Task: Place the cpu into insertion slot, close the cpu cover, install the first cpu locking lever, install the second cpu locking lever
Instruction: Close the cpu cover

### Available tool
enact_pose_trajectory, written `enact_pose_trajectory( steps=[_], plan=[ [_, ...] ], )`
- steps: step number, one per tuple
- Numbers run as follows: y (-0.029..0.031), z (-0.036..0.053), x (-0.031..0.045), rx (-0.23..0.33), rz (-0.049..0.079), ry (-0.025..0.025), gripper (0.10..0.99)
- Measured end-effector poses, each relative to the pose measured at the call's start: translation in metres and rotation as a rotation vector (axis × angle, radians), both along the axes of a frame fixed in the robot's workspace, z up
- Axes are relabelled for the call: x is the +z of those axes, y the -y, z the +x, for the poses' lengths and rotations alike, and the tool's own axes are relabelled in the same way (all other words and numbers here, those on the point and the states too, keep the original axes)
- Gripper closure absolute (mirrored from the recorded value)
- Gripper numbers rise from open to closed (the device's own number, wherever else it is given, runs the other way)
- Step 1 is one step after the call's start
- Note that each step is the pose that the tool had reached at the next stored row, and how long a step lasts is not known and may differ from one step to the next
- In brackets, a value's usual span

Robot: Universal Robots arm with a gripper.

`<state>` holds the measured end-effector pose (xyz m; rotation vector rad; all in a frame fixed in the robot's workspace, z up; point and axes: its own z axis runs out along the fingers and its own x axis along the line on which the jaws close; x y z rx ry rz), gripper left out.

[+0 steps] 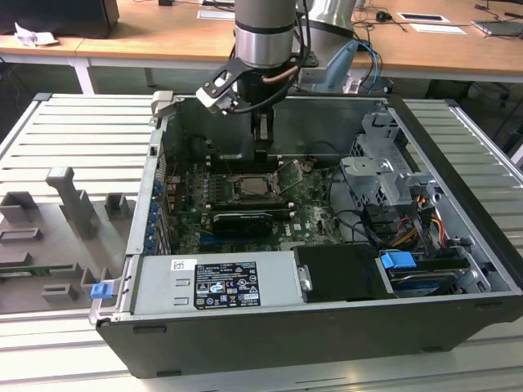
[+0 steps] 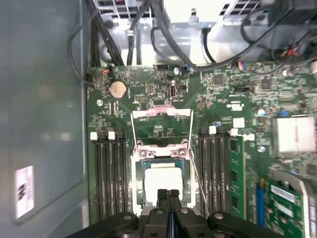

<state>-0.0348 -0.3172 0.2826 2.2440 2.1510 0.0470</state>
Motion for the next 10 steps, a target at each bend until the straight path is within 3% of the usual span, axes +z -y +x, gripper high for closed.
enact_pose_trajectory(
  steps=[4,10],
  plan=[
    [0.0,0.0009,0.0018,0.0,-0.001,-0.0002,0.98],
    [0.0,0.0129,0.0015,0.001,0.0,-0.0002,0.98]
  ],
)
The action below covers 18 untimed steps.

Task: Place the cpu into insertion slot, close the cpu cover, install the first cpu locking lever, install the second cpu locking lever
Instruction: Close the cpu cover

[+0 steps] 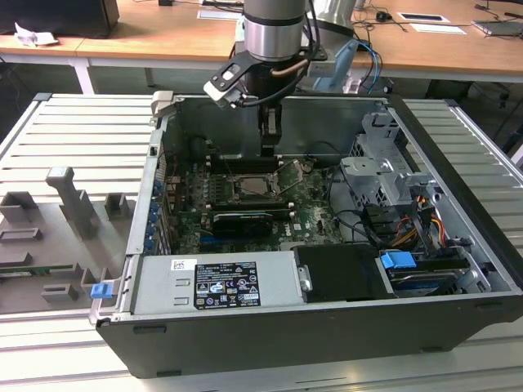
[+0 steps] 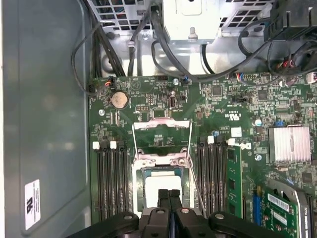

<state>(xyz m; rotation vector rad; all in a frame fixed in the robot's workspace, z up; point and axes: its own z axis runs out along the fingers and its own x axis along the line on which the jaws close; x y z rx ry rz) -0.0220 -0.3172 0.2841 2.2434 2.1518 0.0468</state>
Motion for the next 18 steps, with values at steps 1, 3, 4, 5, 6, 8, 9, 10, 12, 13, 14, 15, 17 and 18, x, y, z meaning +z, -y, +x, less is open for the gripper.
enact_pose_trajectory(
  steps=[1,3,4,5,6,8,9,10,12,13,14,15,17,18],
  plan=[
    [0.0,0.0016,0.0,0.0,0.0,0.0,0.98],
    [0.0,0.0041,0.0,0.0,0.0,0.0,0.98],
    [0.0,0.006,0.0,0.0,0.0,0.0,0.98],
    [0.0,0.0068,0.0,0.0,0.0,0.0001,0.98],
    [0.0,0.0079,0.0,0.0,0.0,0.0,0.98],
    [0.0,0.0103,0.0,0.0,0.0,0.0,0.98],
    [0.0,0.0111,0.0,0.0,0.0,0.0,0.98],
    [0.0,0.012,0.0,0.0,0.0,0.0,0.98],
    [0.0,0.0143,0.0,0.0,0.0,0.0,0.98],
    [0.0,0.0153,0.0,0.0,0.0,0.0,0.98],
    [0.0,0.0165,0.0,0.0,0.0,0.0,0.98],
    [0.0,0.0183,0.0,0.0,0.0,0.0001,0.98],
    [0.0,0.0205,-0.0002,0.0,0.0,0.0,0.98],
    [0.0,0.0208,-0.0003,0.0,0.0,0.0,0.98]
  ],
)
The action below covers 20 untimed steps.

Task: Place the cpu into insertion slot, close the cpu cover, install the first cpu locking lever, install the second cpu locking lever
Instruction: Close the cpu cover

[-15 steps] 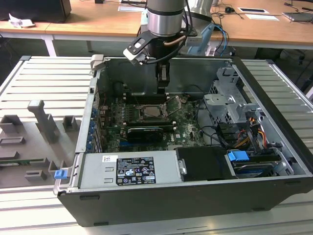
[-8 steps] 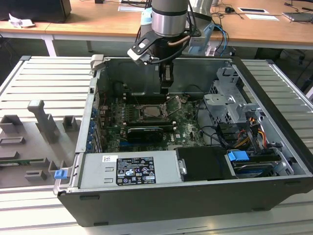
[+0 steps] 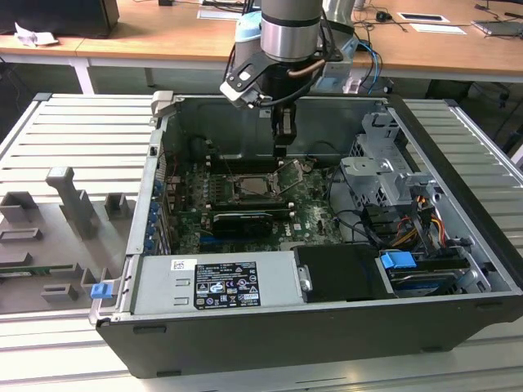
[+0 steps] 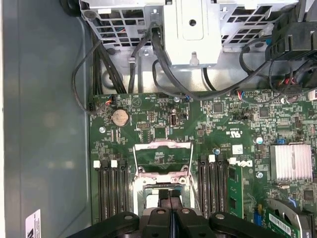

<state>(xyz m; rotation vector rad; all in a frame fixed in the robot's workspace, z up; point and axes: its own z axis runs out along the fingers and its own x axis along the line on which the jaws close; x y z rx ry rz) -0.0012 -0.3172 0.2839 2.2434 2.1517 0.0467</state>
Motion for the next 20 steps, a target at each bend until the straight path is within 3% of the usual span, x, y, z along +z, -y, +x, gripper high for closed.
enact_pose_trajectory(
  steps=[11,20],
  plan=[
    [0.0,0.0016,-0.0026,0.0,0.0,0.0004,0.98],
    [0.0,0.0087,-0.009,0.026,0.0,0.0002,0.98]
  ],
)
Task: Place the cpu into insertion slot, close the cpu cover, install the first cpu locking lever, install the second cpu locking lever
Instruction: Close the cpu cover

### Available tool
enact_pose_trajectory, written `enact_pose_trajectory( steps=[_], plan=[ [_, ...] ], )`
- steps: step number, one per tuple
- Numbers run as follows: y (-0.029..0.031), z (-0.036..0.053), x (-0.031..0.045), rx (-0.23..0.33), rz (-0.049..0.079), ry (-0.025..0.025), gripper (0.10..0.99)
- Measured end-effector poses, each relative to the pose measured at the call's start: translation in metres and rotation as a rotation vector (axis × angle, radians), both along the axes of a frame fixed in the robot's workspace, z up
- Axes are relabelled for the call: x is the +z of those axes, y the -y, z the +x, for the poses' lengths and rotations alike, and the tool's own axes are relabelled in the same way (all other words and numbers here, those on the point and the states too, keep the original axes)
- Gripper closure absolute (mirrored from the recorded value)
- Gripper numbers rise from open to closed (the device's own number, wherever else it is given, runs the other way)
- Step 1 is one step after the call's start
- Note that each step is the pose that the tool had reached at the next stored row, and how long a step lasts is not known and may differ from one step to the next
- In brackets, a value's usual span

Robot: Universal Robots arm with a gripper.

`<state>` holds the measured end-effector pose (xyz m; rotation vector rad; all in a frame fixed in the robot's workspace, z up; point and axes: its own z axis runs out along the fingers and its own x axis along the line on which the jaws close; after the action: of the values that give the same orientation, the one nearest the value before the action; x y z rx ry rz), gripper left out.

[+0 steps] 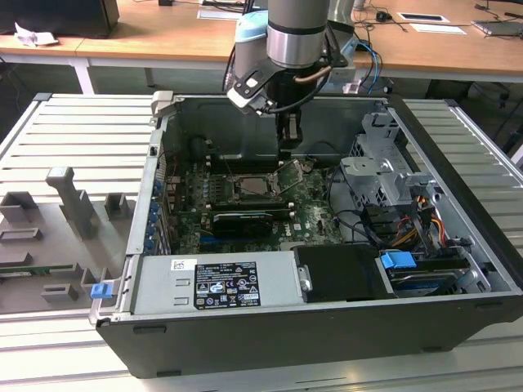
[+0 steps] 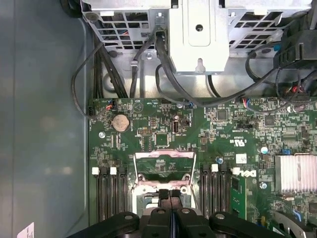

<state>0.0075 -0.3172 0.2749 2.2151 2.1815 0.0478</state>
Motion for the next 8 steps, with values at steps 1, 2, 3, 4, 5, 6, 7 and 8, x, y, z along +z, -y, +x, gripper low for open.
enact_pose_trajectory(
  steps=[1,2,3,4,5,6,7,8],
  plan=[
    [0.0,0.0017,-0.001,0.004,0.0,0.0,0.98],
    [0.0,0.0032,-0.0021,0.01,0.0,0.0,0.98],
    [0.0,0.005,-0.0036,0.017,0.0,0.0,0.98],
    [0.0001,0.006,-0.0045,0.021,0.0,0.0,0.98],
    [0.0002,0.0069,-0.0054,0.024,0.0,0.0001,0.98],
    [0.0003,0.0078,-0.0061,0.025,0.0,-0.0001,0.98],
    [0.0003,0.01,-0.0073,0.026,0.0,0.0001,0.98],
    [0.0003,0.011,-0.0078,0.026,0.0,0.0,0.98]
  ],
)
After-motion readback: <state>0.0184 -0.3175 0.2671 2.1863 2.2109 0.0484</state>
